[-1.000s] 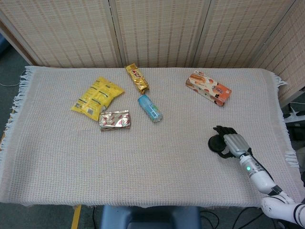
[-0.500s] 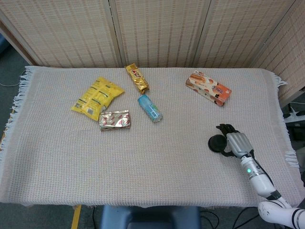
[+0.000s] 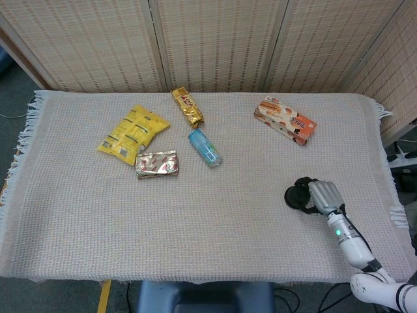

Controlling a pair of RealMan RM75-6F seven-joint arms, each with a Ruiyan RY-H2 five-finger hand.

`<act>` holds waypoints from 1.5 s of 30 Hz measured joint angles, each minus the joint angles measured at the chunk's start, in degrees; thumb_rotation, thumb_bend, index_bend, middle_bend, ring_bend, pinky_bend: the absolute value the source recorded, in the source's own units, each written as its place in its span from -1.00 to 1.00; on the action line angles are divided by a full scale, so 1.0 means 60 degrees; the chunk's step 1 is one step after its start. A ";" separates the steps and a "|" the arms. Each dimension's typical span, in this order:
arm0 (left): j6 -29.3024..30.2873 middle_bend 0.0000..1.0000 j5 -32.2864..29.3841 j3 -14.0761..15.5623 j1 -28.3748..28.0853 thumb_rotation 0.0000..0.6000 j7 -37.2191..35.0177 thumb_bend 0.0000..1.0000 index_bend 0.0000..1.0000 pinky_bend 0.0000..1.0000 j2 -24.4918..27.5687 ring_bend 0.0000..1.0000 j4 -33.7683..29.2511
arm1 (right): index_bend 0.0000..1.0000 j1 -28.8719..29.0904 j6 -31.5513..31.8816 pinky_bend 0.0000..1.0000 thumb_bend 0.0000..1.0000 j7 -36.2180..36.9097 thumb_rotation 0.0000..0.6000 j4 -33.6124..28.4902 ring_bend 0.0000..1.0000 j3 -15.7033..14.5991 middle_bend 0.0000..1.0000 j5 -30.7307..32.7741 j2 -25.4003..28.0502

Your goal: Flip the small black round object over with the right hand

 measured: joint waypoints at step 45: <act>-0.0040 -1.00 0.0015 0.0022 -0.0012 1.00 0.0069 -0.12 -0.63 -0.55 -0.0002 -1.00 -0.0044 | -0.90 -0.1100 -0.0241 -0.72 -0.55 -0.0796 1.00 -0.1152 -1.00 -0.0754 -0.98 0.0528 0.1850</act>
